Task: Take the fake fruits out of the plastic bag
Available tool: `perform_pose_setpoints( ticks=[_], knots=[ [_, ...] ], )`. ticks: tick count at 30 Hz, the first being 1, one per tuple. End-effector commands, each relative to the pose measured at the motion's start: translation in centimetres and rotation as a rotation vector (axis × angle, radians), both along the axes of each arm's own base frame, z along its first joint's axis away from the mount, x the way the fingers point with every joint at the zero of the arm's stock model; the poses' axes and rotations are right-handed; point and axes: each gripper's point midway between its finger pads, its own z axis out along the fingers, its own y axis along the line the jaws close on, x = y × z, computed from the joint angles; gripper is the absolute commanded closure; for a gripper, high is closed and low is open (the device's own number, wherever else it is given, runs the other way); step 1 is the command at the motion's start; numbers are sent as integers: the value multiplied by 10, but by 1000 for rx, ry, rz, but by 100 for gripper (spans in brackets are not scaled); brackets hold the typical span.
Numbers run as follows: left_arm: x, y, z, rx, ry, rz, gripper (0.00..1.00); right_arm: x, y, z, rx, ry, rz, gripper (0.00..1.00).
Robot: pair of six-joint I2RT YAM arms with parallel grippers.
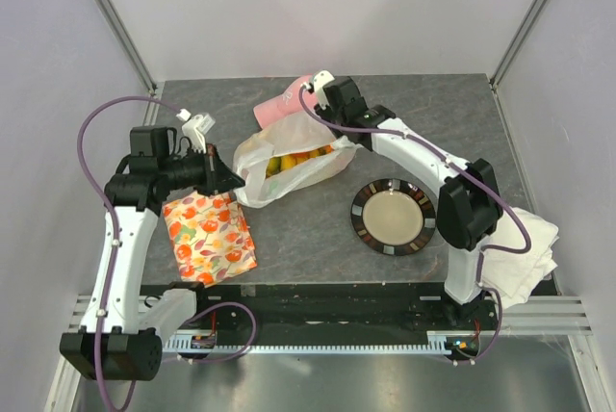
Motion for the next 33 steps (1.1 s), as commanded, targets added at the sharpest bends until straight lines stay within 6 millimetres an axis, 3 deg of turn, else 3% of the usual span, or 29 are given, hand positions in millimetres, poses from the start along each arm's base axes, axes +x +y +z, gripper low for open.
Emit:
perform_pose_setpoints(
  ticks=[1,4,6,8,10,13,19,20,23,25,27,31,33],
  knots=[
    [23,1,21,8,-95,-12,98,19,8,45,65,-107,-23,57],
    [24,-1,28,-1,-109,-16,99,-7,30,65,160,-63,80,44],
    [23,-1,30,-6,-112,-16,98,-32,40,94,222,-79,160,35],
    [21,-2,30,-14,-105,-17,98,-73,62,114,302,-45,328,32],
    [21,-2,29,-13,-102,-14,98,-116,85,116,345,29,537,36],
    [25,-2,33,-25,-107,-7,99,-152,100,98,339,114,677,45],
    [32,-5,47,-53,-114,3,98,-156,113,31,282,289,698,57],
    [31,-5,49,-57,-111,5,98,-147,108,9,236,307,642,57],
    [26,-6,53,-68,-118,10,98,-128,99,-22,198,321,517,57],
    [20,-6,49,-71,-111,17,98,-116,79,-41,130,310,396,59],
    [16,-5,42,-70,-91,19,98,-124,65,-48,107,329,362,61],
    [19,2,35,-64,-81,45,98,-174,37,-72,86,454,382,62],
    [21,2,35,-62,-86,43,98,-180,35,-70,99,461,379,61]
  ],
)
